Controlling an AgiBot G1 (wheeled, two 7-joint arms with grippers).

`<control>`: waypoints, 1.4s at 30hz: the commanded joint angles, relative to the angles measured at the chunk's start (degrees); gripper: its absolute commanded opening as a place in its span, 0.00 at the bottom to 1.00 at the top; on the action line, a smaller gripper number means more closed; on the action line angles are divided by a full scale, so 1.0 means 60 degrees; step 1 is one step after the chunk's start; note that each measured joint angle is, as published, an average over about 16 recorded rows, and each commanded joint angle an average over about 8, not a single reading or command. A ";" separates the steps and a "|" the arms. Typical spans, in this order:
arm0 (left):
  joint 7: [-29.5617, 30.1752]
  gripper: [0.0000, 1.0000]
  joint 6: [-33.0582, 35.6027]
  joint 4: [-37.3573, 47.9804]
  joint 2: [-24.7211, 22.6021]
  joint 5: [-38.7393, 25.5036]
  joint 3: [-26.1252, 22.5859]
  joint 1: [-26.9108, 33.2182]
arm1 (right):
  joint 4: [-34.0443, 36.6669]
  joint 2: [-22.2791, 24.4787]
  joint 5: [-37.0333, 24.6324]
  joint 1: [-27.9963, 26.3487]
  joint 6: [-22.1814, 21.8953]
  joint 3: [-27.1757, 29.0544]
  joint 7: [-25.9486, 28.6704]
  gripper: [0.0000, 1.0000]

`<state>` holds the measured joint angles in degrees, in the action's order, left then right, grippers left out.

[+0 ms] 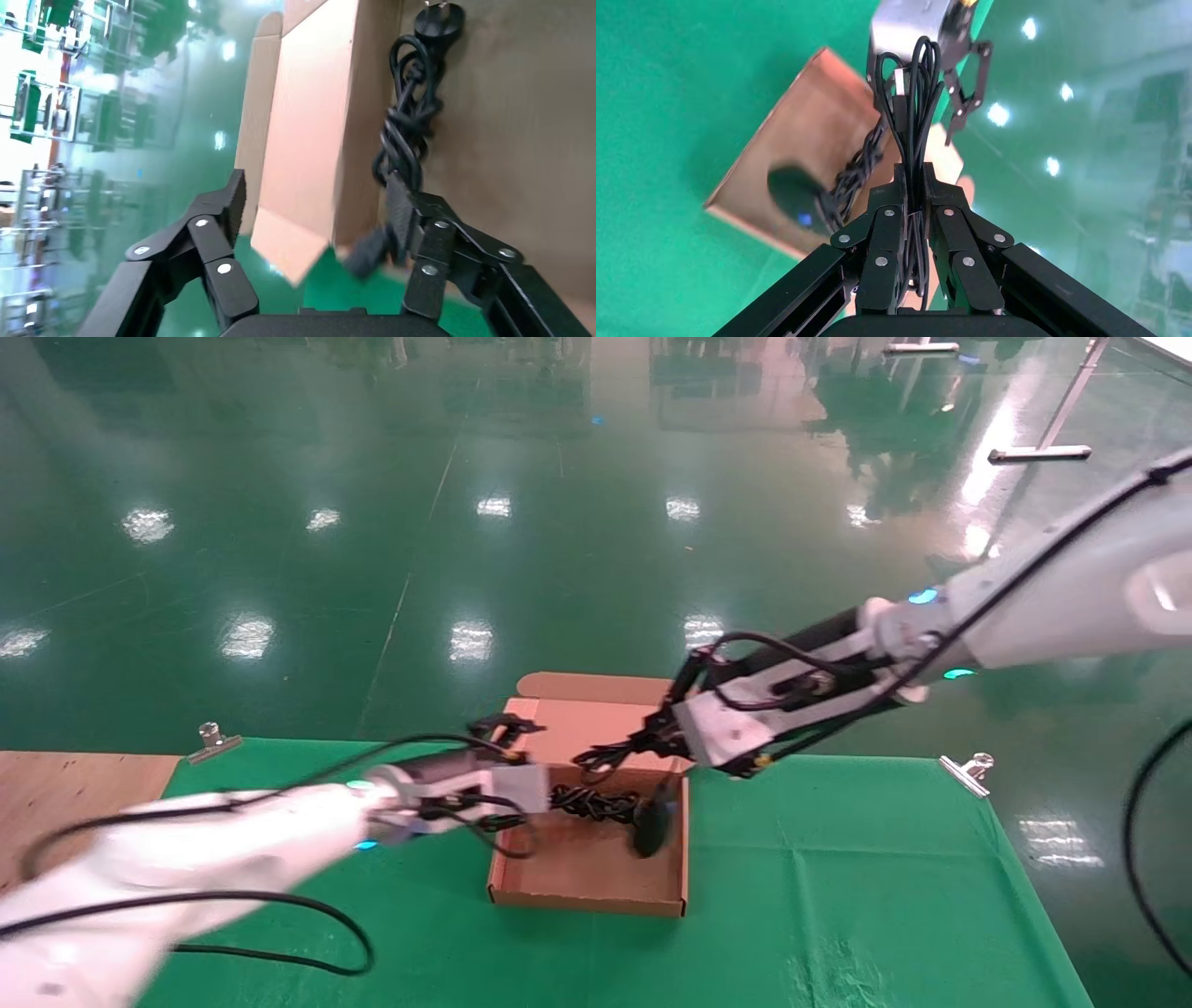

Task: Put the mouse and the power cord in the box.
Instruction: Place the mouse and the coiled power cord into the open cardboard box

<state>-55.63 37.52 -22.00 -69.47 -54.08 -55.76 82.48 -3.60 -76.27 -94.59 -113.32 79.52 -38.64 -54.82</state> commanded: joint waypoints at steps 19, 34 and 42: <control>-0.1552 1.00 0.3549 0.0669 0.3128 0.2225 0.1608 -0.0880 | -0.4979 -0.0446 0.1341 0.2773 -0.4571 -0.2756 0.2805 0.00; -0.1901 1.00 0.3978 0.1761 0.2632 0.2214 0.1542 -0.1137 | -0.4632 -0.0384 0.2015 0.3722 -0.6632 -0.5140 0.3368 0.34; -0.2048 1.00 0.4102 0.1934 0.2584 0.2258 0.1569 -0.1149 | -0.4525 -0.0376 0.2112 0.3823 -0.6875 -0.5489 0.3310 1.00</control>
<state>-67.79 61.99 -10.63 -53.94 -40.60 -46.38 75.61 -30.82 -78.53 -82.02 -90.54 38.60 -71.11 -34.87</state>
